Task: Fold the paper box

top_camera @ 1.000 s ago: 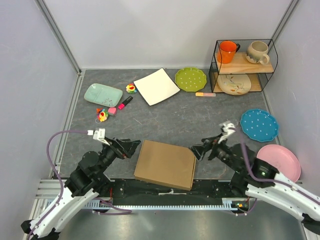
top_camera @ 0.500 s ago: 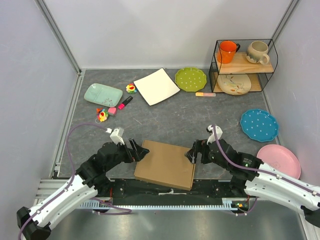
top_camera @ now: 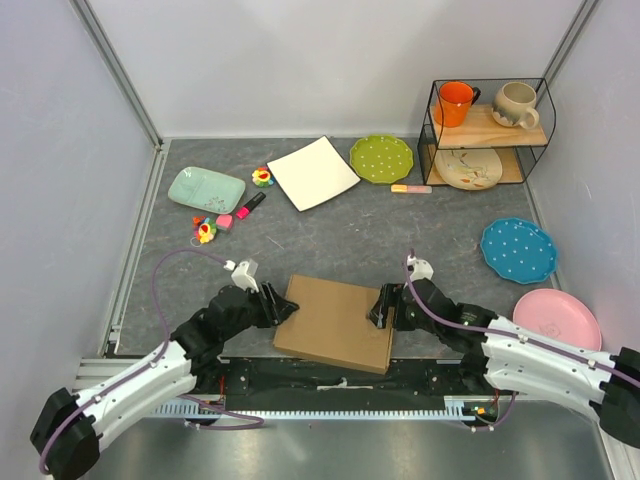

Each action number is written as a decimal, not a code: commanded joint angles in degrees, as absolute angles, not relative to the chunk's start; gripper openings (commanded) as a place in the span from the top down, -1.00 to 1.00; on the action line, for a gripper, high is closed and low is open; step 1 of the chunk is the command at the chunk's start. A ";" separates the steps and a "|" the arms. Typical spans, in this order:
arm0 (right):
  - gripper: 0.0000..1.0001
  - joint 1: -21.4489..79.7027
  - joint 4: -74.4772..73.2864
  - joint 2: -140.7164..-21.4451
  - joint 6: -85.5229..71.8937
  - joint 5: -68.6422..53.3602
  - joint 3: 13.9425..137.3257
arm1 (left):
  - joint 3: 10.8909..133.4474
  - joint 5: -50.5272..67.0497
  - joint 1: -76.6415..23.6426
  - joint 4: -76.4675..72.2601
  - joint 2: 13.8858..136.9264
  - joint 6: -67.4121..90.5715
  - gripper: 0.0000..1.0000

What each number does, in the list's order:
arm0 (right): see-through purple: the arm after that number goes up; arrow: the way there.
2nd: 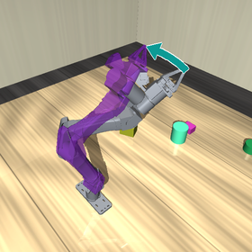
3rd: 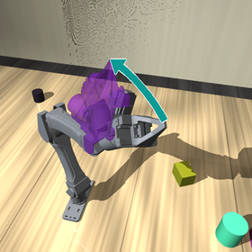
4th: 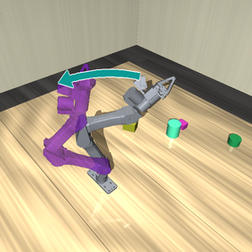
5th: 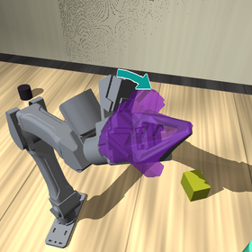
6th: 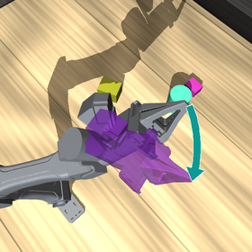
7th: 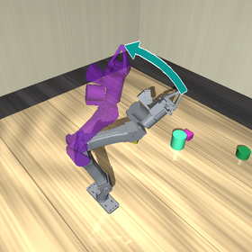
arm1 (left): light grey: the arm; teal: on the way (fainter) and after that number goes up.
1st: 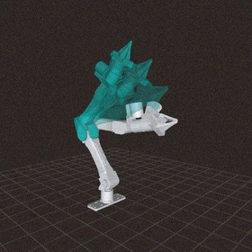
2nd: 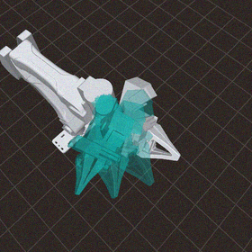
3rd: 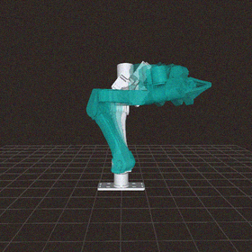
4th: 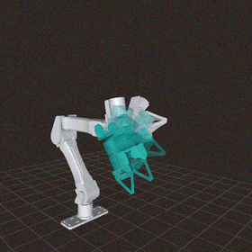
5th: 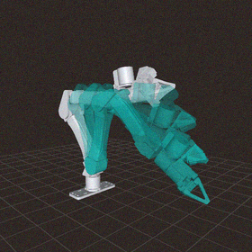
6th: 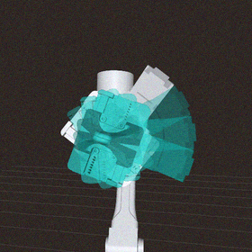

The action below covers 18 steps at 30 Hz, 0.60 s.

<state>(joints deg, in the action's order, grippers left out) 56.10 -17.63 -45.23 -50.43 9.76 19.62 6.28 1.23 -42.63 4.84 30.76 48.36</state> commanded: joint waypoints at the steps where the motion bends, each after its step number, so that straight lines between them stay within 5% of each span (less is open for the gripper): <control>1: -0.56 48.73 -8.29 -49.12 -47.65 10.82 22.41 | 6.15 1.15 -42.80 -14.66 35.85 48.09 0.03; 4: -0.36 40.99 -2.93 -54.92 -43.34 6.42 23.37 | 9.12 -3.94 -42.63 -18.18 43.31 45.18 0.29; 8: -0.38 34.73 3.77 -64.74 -37.45 4.05 25.92 | 13.26 -5.98 -41.58 -24.69 53.59 42.72 0.37; 18: -0.59 29.44 9.76 -76.82 -35.60 1.67 32.78 | 24.17 1.74 -31.74 -28.30 70.14 40.60 -0.09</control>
<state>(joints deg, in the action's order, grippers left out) 29.36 7.73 -75.50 -37.41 4.03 30.96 20.56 -4.95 -34.52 -21.19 68.77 42.02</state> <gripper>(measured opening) 0.749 0.472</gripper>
